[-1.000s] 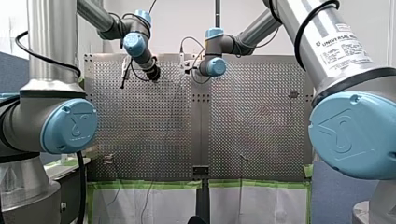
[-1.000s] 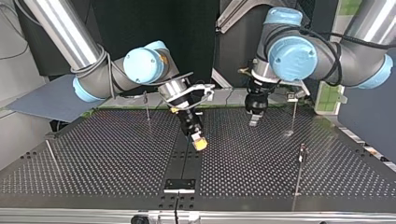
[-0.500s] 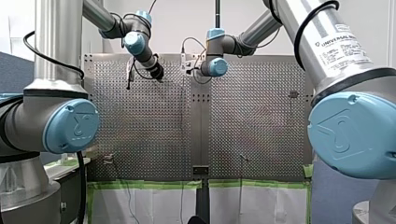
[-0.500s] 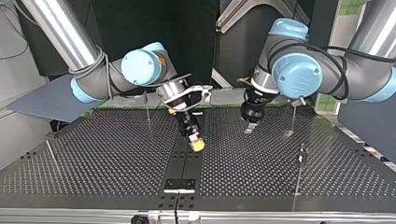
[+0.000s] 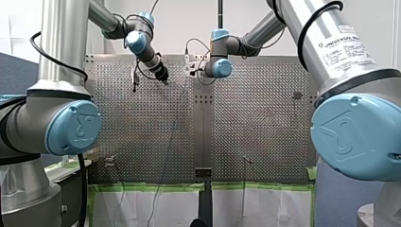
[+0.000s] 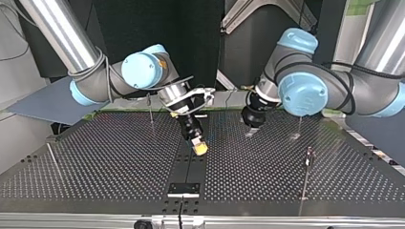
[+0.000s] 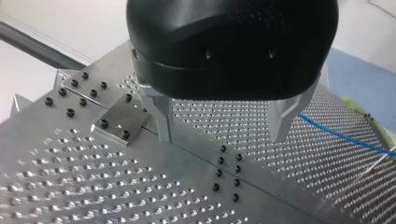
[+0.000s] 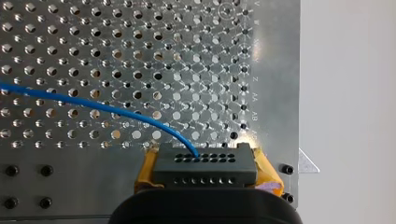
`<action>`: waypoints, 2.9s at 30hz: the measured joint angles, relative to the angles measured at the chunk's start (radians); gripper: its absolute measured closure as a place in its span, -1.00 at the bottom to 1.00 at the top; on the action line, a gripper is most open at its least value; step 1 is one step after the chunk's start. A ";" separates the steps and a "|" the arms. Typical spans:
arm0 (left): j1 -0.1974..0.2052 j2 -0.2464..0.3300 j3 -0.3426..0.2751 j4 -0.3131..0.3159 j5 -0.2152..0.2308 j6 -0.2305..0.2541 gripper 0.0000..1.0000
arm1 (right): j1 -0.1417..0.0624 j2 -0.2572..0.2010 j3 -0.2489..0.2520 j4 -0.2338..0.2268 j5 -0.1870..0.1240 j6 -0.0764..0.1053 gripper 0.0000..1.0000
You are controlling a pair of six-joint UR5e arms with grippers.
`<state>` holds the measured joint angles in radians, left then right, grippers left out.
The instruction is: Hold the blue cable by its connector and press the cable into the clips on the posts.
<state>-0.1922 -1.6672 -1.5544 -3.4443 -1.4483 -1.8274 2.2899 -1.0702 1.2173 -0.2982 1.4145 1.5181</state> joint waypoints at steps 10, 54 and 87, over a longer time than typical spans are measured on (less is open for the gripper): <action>0.029 -0.084 0.077 -0.041 0.084 -0.086 -1.00 | -0.006 0.000 0.012 0.002 -0.015 -0.004 1.00; 0.071 -0.202 0.123 -0.152 0.142 -0.159 -1.00 | -0.018 0.000 0.029 0.000 -0.016 -0.006 1.00; 0.059 -0.202 0.124 -0.108 0.244 -0.345 -1.00 | -0.031 0.002 0.029 -0.003 -0.018 -0.005 1.00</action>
<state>-0.1336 -1.8689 -1.4308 -3.5518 -1.2048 -2.1723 2.2589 -1.0687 1.2465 -0.3012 1.3961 1.5134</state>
